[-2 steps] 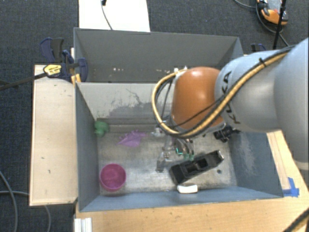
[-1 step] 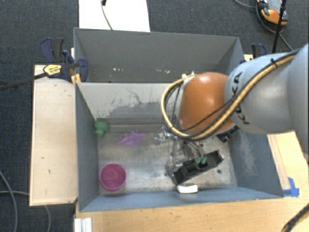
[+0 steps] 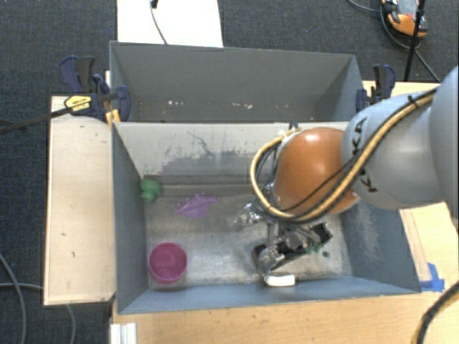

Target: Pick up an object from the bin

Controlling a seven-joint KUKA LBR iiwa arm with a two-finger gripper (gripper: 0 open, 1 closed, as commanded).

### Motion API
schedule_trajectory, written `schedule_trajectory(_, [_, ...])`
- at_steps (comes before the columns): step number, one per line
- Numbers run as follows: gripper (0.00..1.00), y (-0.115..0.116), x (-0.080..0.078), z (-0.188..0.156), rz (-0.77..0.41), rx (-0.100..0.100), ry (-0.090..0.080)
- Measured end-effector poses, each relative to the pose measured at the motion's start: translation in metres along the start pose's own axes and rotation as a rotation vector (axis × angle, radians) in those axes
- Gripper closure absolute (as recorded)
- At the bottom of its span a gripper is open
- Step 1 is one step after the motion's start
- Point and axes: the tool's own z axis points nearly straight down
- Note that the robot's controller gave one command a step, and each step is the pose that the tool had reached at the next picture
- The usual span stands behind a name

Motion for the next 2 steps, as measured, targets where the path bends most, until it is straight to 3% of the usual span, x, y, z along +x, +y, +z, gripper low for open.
schedule_trajectory(1, [0.00, -0.003, 0.010, -0.003, 0.021, -0.004, 0.008])
schedule_trajectory(2, [1.00, -0.056, 0.033, 0.013, -0.364, -0.003, -0.027])
